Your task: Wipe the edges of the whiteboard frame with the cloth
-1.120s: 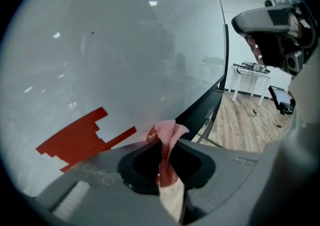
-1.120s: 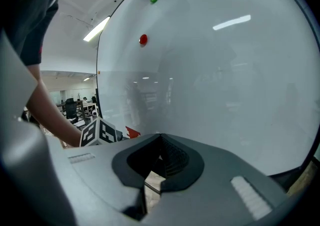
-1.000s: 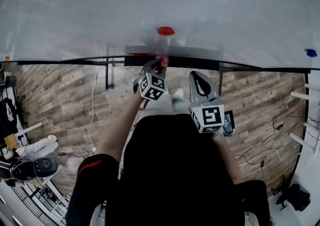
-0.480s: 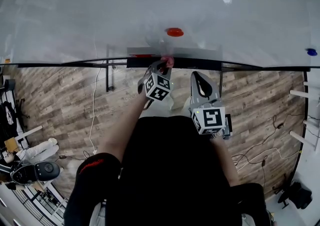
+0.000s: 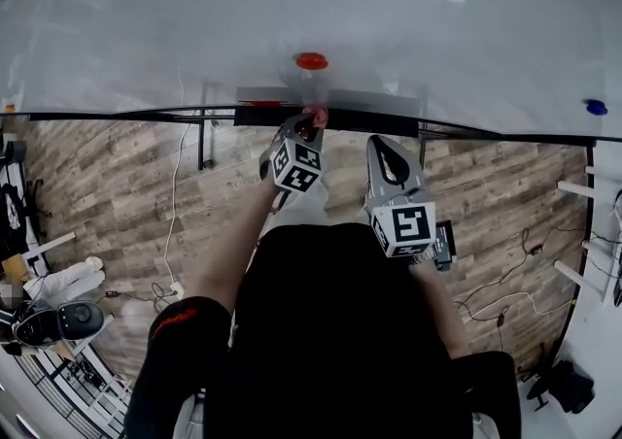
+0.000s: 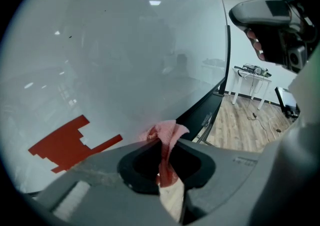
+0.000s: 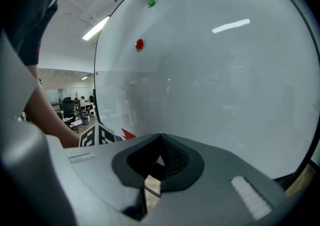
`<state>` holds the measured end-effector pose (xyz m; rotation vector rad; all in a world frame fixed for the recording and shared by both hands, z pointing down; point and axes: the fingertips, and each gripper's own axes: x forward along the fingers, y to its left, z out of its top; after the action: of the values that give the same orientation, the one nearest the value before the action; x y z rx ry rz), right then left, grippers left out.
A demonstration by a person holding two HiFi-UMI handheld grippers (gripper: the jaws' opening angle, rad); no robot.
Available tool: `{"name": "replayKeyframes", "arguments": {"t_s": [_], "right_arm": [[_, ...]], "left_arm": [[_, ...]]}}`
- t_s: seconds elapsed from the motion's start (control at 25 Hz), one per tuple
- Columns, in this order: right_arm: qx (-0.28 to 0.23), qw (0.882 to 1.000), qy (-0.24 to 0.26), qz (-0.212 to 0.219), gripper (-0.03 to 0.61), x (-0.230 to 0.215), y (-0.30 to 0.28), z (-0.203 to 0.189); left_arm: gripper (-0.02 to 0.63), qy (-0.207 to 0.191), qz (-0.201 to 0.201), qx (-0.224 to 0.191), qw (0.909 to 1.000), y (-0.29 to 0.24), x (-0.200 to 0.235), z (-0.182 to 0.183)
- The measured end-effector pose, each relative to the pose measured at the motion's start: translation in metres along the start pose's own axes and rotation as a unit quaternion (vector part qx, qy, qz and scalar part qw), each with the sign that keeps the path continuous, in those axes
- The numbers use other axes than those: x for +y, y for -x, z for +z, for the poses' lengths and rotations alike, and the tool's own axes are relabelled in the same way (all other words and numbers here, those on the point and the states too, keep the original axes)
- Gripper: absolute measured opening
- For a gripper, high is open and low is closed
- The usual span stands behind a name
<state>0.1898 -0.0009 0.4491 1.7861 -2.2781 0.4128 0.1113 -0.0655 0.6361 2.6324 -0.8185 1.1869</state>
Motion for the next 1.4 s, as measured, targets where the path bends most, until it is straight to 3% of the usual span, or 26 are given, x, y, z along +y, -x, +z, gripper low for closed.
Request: {"name": "replayKeyframes", "arguments": {"t_s": [1.4], "right_arm": [[0.012, 1.0, -0.008, 0.014, 0.002, -0.027, 0.018, -0.013]], "left_arm": [[0.048, 0.002, -0.004, 0.005, 1.0, -0.013, -0.033, 0.022]]}}
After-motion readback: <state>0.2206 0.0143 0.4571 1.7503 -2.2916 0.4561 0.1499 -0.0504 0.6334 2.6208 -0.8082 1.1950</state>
